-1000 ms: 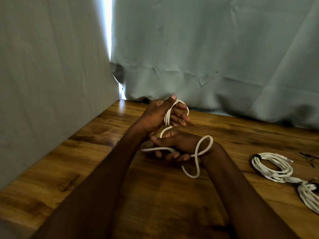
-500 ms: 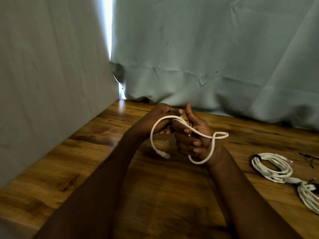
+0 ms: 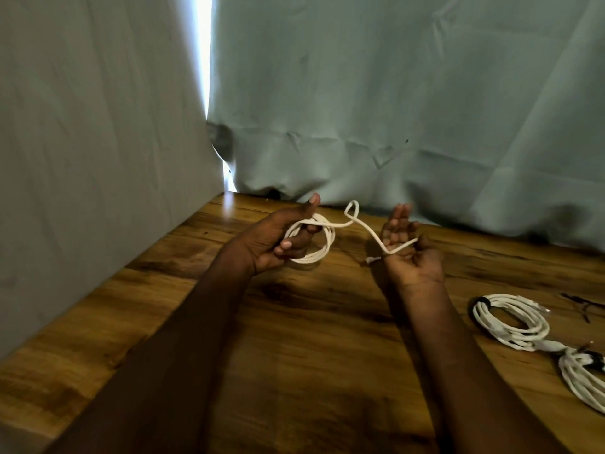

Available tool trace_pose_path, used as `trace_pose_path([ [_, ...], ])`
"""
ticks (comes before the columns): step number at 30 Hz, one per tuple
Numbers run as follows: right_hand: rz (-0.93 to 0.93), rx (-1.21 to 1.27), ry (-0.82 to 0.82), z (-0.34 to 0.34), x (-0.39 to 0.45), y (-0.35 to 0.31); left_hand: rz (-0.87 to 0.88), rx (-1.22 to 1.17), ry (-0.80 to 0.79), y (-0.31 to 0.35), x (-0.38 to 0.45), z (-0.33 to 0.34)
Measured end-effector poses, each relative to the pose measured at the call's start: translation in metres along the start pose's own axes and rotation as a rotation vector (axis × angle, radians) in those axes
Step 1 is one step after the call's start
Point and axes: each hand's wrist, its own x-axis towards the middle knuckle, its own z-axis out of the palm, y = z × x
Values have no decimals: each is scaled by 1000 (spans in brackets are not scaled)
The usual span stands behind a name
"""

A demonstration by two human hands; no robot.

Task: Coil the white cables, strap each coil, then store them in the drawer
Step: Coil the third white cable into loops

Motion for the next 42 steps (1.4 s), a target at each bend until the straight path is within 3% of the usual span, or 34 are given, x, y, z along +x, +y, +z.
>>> trace_pose_path([
  [2, 23, -211, 74, 3, 2, 7, 56, -119, 12, 1, 2, 1],
  [5, 132, -574, 26, 15, -6, 18, 116, -209, 142, 0, 11, 1],
  [8, 153, -1141, 66, 13, -8, 30, 130, -154, 344, -8, 18, -2],
  [10, 181, -1343, 82, 14, -11, 38, 129, -10, 472, -13, 18, -3],
  [13, 285, -1023, -38, 24, -17, 35, 115, 280, 524, -16, 15, 2],
  [16, 125, -747, -221, 29, -18, 27, 62, 337, 427, -11, 11, 6],
  [17, 40, -810, -266, 28, -18, 26, 30, 310, 377, -9, 10, 5],
  [20, -267, -1349, -374, 19, -20, 35, -62, 173, 191, -5, 7, 3],
  [22, -346, -1590, -463, 13, -22, 46, -83, 82, 71, -2, 3, 2],
  [25, -327, -1622, -482, 9, -24, 59, -69, -109, -34, 2, 1, 1],
  [27, -462, -1610, -488, 8, -25, 64, -44, -262, -42, 3, 5, 2],
  [30, -796, -1639, -519, 10, -31, 65, 19, -491, -14, 1, 14, -2],
  [32, -902, -1667, -572, 13, -37, 65, 79, -627, 46, -2, 19, -6],
  [37, -511, -1725, -504, 10, -49, 84, 174, -852, 340, -9, 23, -4],
  [40, -699, -1842, -431, 0, -41, 90, 210, -695, 497, -10, 26, 1],
  [42, -853, -1794, -365, 0, -37, 88, 225, -637, 556, -11, 29, 3],
])
